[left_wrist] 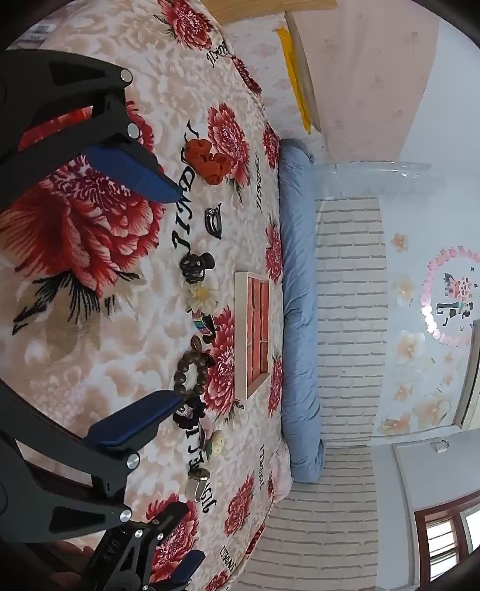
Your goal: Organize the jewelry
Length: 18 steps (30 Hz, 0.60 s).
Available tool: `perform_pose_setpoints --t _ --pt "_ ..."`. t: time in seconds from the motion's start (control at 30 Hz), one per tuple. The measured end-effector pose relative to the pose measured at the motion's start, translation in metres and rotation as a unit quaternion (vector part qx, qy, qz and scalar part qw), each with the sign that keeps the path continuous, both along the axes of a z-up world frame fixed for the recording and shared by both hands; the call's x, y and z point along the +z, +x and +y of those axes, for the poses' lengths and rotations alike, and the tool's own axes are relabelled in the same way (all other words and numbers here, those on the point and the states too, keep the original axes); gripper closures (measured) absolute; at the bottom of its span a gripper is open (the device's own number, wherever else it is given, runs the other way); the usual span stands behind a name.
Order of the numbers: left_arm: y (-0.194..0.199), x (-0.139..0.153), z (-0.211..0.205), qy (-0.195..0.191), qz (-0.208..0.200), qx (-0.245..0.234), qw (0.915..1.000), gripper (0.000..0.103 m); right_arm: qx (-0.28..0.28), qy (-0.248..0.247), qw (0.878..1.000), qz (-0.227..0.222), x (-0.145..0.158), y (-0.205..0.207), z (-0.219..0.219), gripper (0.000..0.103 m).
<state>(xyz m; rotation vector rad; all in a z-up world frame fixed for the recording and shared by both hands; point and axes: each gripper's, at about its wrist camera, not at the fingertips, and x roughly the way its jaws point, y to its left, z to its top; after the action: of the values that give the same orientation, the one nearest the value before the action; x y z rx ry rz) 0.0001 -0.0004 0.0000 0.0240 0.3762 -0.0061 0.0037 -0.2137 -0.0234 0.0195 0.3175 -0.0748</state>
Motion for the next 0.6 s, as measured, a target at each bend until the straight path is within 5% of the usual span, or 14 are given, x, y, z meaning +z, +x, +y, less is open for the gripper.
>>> perform_pose_setpoints --t 0.6 --pt "-0.0037 0.0032 -0.0054 0.004 -0.01 0.002 0.9999 0.005 -0.002 -0.005 1.0 -0.001 0.0004 -0.0001 0.0007 0.004"
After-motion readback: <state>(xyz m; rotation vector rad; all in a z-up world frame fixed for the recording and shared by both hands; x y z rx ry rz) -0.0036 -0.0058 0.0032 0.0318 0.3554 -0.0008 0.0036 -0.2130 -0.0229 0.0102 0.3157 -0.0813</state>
